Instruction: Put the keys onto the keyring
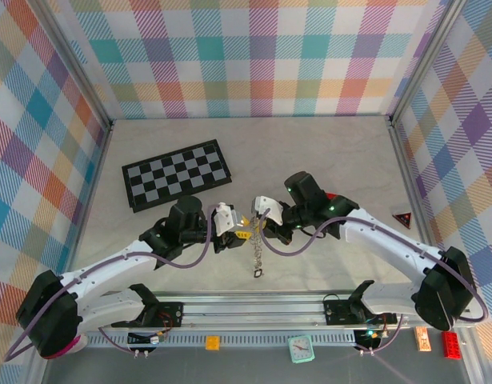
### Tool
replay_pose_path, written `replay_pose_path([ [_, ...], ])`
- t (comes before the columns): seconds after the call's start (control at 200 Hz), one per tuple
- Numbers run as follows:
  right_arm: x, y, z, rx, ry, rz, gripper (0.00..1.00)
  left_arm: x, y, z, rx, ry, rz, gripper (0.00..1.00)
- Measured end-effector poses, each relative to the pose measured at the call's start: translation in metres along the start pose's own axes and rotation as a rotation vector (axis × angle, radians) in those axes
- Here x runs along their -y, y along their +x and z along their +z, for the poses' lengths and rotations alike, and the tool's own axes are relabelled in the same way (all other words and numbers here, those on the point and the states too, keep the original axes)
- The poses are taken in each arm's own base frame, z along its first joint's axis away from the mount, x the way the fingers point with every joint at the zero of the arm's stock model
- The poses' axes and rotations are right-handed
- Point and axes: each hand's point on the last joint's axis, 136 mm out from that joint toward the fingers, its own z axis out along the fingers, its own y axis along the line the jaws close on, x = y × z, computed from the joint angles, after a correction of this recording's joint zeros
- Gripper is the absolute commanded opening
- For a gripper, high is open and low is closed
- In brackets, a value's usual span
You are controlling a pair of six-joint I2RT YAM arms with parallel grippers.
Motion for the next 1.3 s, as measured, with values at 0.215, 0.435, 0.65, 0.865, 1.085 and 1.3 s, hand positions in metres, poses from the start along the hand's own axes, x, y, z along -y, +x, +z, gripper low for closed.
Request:
replay_pose_path([
  [0.215,-0.005,0.003,0.001,-0.051,-0.012,-0.022,0.0,-0.001,0.003,0.0,-0.037,0.001,-0.005,0.34],
  [0.435,-0.007,-0.002,0.003,-0.071,-0.024,-0.051,0.0,0.0,0.01,0.003,-0.062,0.011,-0.014,0.33],
  [0.65,-0.009,-0.003,0.007,-0.096,-0.035,-0.064,0.0,0.0,0.013,0.004,-0.079,0.017,-0.019,0.24],
  [0.865,-0.009,-0.003,0.007,-0.11,-0.031,-0.074,0.0,0.003,0.017,0.004,-0.093,0.031,-0.023,0.16],
  [1.085,-0.009,-0.004,0.007,-0.104,-0.031,-0.079,0.0,0.004,0.016,0.004,-0.087,0.039,-0.027,0.1],
  [1.3,-0.01,-0.006,0.005,-0.065,-0.011,-0.082,0.09,0.007,0.012,0.004,-0.062,0.054,-0.033,0.0],
])
